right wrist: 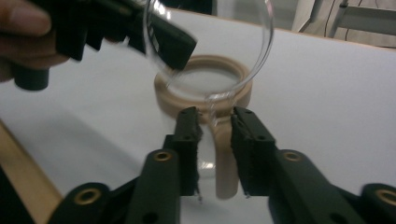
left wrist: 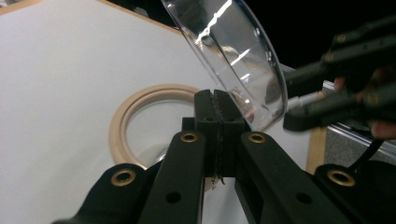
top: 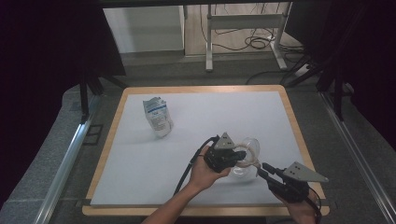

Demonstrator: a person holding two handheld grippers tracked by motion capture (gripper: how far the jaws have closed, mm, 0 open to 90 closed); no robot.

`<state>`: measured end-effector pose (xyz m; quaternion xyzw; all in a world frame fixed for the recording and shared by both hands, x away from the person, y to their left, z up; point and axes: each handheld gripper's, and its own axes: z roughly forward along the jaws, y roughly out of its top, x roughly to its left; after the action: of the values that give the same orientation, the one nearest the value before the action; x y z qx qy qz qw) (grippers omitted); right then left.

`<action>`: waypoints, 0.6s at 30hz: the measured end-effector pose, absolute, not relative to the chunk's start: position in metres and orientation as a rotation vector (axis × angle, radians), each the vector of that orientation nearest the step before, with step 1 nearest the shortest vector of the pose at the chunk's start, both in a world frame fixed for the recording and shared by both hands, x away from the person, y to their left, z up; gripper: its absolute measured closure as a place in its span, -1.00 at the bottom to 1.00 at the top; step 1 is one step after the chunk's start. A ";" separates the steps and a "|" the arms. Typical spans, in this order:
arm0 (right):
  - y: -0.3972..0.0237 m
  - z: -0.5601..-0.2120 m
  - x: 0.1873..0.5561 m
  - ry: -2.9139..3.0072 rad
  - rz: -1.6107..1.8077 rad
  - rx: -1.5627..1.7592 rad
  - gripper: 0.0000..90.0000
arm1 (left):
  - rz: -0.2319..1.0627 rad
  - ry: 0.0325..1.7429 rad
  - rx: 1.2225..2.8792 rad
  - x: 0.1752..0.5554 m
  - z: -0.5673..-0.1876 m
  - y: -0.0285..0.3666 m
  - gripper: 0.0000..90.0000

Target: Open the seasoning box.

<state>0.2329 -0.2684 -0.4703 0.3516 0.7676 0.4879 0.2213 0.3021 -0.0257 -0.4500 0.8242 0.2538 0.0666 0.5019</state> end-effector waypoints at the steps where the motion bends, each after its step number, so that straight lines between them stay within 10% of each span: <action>1: -0.269 -0.473 0.230 2.121 1.342 0.966 0.46 | 0.166 0.606 1.997 0.301 -0.448 -0.028 1.00; 18: -0.261 -0.493 0.218 2.162 1.378 0.961 0.31 | 0.191 0.552 2.006 0.286 -0.439 -0.039 1.00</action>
<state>0.2180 -0.2605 -0.4928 0.3437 0.7736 0.4932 0.2003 0.2861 -0.0388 -0.4394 0.8302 0.2283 0.0789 0.5024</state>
